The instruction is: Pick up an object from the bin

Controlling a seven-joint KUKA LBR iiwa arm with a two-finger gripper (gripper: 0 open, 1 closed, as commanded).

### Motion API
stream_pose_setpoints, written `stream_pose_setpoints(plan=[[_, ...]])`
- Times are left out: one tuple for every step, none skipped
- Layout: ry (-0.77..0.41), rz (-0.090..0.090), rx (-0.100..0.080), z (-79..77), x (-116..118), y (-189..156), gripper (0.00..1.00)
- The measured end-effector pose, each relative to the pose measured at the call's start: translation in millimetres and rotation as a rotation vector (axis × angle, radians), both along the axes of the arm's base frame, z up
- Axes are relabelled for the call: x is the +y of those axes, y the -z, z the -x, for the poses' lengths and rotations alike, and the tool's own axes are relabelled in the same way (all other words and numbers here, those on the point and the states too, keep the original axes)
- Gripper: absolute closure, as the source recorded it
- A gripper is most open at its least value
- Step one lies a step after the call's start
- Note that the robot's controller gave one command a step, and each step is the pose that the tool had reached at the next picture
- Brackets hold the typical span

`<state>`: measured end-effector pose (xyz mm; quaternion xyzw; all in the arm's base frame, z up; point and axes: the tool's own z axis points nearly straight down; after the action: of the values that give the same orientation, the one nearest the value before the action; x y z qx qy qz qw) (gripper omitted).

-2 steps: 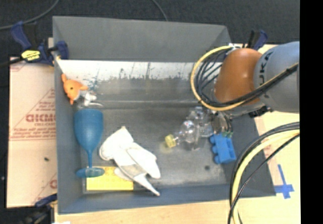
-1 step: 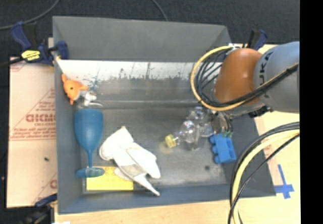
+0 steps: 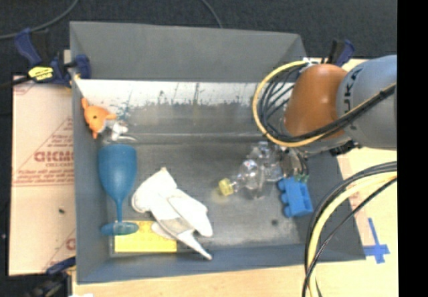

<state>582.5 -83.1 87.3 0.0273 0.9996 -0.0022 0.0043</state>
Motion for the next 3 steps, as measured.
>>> stream_pose_setpoints(plan=[[-0.001, 0.0, 0.0, 0.0, 0.0, 0.0, 1.0], [-0.002, 0.0, 0.0, 0.0, 0.0, 0.0, 1.0], [-0.002, 0.0, 0.0, 0.0, 0.0, 0.0, 1.0]])
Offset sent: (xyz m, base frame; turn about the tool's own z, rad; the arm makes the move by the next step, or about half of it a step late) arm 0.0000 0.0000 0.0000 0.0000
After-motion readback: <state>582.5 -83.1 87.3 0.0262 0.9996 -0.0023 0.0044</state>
